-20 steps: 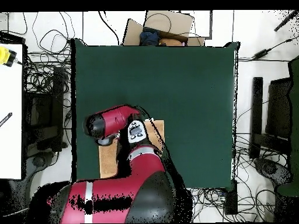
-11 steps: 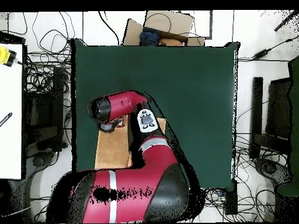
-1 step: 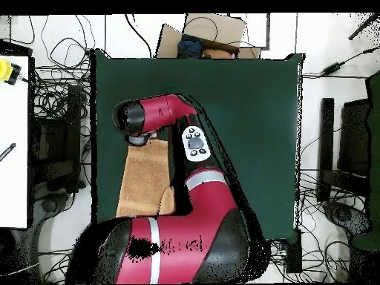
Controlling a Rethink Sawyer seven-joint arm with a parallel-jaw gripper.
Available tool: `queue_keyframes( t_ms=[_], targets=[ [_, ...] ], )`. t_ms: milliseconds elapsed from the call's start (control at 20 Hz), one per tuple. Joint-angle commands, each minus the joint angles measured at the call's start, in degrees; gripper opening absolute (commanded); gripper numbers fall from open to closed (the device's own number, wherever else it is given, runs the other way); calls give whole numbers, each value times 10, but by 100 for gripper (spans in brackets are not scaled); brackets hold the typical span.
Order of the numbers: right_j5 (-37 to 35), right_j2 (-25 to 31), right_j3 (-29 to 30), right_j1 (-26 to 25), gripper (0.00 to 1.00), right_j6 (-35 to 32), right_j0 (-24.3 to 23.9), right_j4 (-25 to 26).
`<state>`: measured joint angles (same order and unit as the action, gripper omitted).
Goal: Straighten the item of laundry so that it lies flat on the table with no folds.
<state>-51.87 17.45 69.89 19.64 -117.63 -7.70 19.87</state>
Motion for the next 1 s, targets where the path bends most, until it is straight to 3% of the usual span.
queue_keyframes(
  t_ms=[50,450,750,1000],
  targets=[
    [-66,51,-25,20,100,91,-3,-9],
    [-85,55,-40,19,100,85,6,-8],
    [-58,53,-15,20,100,82,2,-3],
    [34,51,44,5,100,77,-8,23]
  ],
)
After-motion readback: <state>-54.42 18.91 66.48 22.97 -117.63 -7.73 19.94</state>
